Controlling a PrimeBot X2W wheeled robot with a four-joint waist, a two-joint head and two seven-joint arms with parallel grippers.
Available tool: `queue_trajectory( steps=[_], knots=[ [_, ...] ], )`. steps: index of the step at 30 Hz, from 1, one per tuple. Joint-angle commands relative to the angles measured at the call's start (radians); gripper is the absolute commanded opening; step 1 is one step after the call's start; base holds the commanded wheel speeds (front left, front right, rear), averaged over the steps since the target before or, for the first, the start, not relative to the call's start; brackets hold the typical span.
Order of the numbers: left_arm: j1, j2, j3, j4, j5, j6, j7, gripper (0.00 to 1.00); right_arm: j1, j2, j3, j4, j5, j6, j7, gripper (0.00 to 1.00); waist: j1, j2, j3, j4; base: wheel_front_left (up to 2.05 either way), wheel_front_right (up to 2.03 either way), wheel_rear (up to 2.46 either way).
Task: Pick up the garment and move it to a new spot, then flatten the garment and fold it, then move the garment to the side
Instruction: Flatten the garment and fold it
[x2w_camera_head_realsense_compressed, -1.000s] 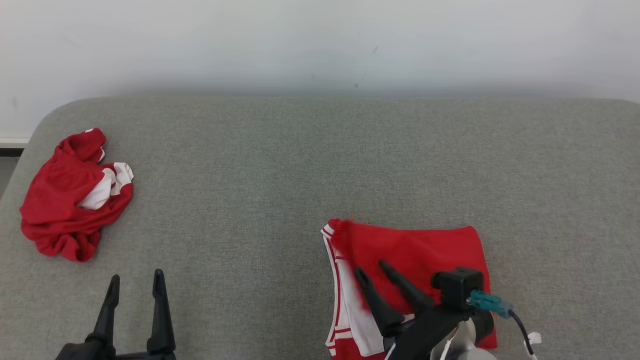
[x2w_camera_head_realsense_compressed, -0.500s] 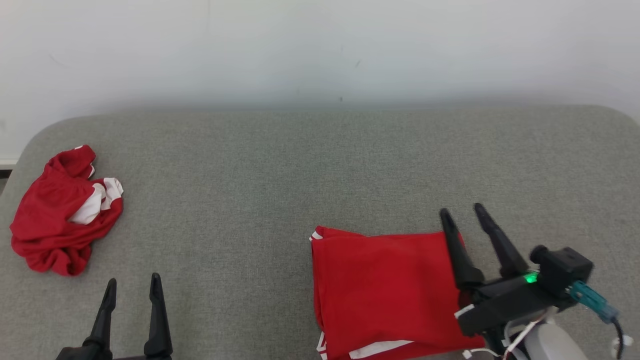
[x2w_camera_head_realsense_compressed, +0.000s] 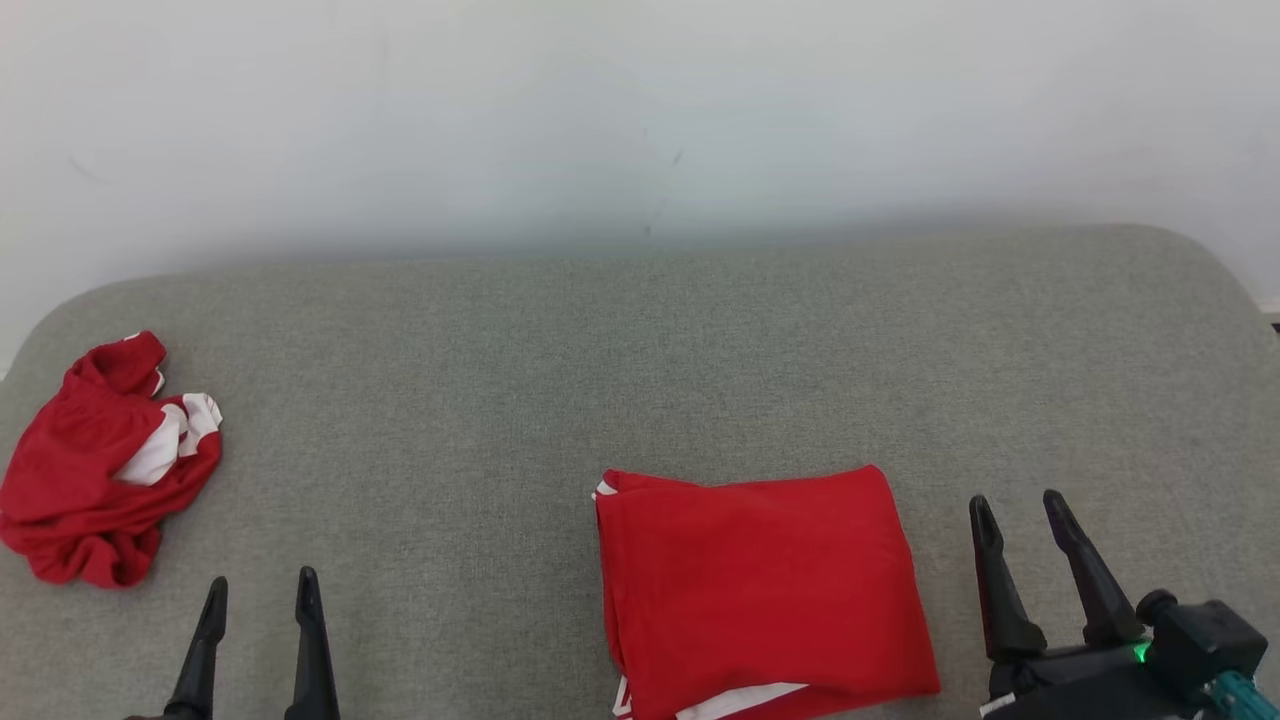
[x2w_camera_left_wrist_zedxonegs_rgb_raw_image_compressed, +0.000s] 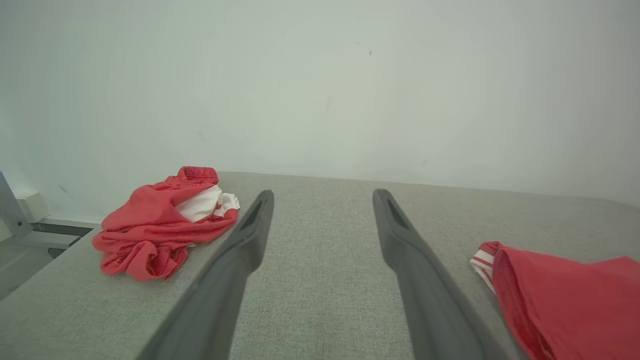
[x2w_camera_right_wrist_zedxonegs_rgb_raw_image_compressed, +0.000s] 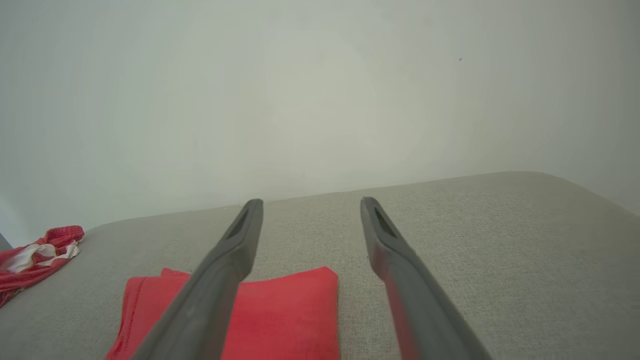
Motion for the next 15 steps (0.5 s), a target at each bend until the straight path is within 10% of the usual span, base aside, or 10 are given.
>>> queue_trajectory(
  steps=[1,15],
  knots=[
    [0.014,0.0,0.0,-0.002,0.014,-0.001,-0.003,1.0,0.013,0.0,-0.002,-0.007,-0.013,-0.002,-0.007,1.0,0.0,0.0,-0.006,-0.005,0.0,0.0,0.0],
    [0.065,0.017,-0.02,-0.029,0.065,-0.009,-0.003,1.0,0.109,0.04,-0.042,-0.053,-0.072,-0.002,-0.003,1.0,0.0,0.0,-0.034,0.003,0.0,0.0,0.0]
  ],
)
